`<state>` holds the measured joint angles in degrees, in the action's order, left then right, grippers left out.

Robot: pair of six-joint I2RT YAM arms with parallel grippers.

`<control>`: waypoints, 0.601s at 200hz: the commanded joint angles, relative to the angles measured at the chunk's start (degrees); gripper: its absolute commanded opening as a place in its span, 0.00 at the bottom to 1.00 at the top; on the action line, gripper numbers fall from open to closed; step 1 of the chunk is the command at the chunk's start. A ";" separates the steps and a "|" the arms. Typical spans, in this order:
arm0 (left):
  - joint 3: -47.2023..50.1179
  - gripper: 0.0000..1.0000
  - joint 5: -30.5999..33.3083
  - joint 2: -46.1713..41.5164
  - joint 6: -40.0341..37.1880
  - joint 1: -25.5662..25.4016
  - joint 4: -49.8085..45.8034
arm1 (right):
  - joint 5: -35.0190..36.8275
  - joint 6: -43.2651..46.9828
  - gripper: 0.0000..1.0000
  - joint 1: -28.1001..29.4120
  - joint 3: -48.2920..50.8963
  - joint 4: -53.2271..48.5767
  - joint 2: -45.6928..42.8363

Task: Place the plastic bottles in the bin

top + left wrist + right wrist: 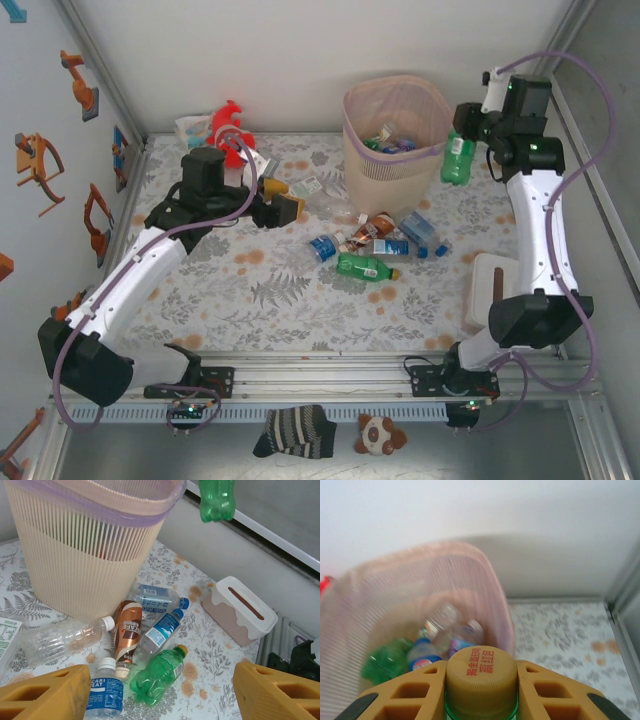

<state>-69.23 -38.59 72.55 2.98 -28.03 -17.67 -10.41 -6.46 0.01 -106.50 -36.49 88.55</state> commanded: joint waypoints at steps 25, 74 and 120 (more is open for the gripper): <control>-0.93 0.74 -0.97 -2.20 0.47 0.43 0.01 | -1.80 -1.15 0.26 3.88 -9.68 8.72 4.27; 0.14 0.74 -0.26 -3.63 0.96 0.41 -0.13 | -3.04 -2.32 0.26 6.47 -19.78 9.39 13.35; 1.11 0.74 0.45 -4.85 1.24 0.43 -0.20 | -6.54 -3.43 0.26 8.79 -19.83 11.77 18.06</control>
<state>-68.97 -38.33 69.52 3.62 -28.03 -17.63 -14.50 -8.38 7.25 -125.12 -27.55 105.36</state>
